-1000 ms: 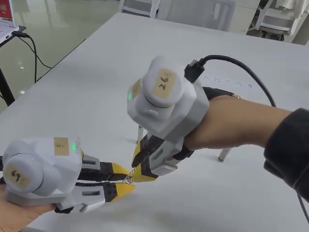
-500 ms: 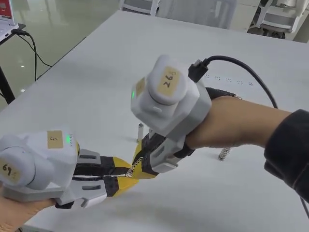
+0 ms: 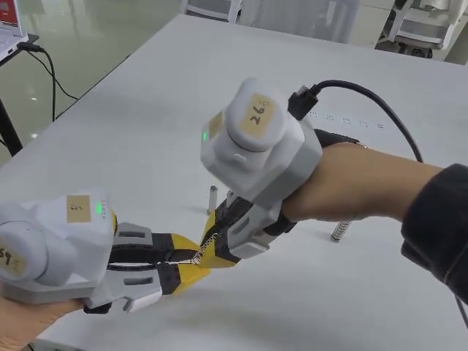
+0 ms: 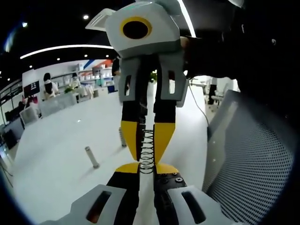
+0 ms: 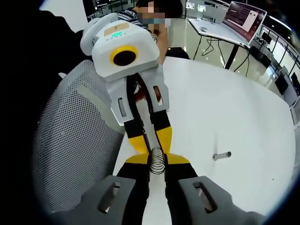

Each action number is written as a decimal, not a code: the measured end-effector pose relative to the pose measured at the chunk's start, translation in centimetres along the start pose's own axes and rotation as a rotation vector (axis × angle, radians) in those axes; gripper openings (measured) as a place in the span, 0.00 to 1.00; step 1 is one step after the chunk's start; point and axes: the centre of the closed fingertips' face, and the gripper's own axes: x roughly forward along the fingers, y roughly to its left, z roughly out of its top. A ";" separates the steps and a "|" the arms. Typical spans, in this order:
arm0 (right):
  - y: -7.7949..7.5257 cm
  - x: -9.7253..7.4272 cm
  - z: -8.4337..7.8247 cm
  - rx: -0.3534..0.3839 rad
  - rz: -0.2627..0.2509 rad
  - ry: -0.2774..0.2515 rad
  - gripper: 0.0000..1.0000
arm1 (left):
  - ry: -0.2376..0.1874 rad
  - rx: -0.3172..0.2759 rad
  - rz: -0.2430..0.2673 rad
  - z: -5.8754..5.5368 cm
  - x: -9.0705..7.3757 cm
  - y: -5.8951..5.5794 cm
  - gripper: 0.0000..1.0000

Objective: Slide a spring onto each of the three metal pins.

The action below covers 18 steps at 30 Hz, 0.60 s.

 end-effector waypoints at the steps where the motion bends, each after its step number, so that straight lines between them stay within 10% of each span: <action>1: 0.0 0.1 0.0 -0.002 -0.001 0.003 0.08 | 0.003 -0.002 0.003 0.0 0.0 0.0 0.02; 18: -0.9 -0.1 -0.3 -0.013 -0.025 0.024 0.08 | 0.020 -0.058 0.052 -0.8 0.1 1.2 0.27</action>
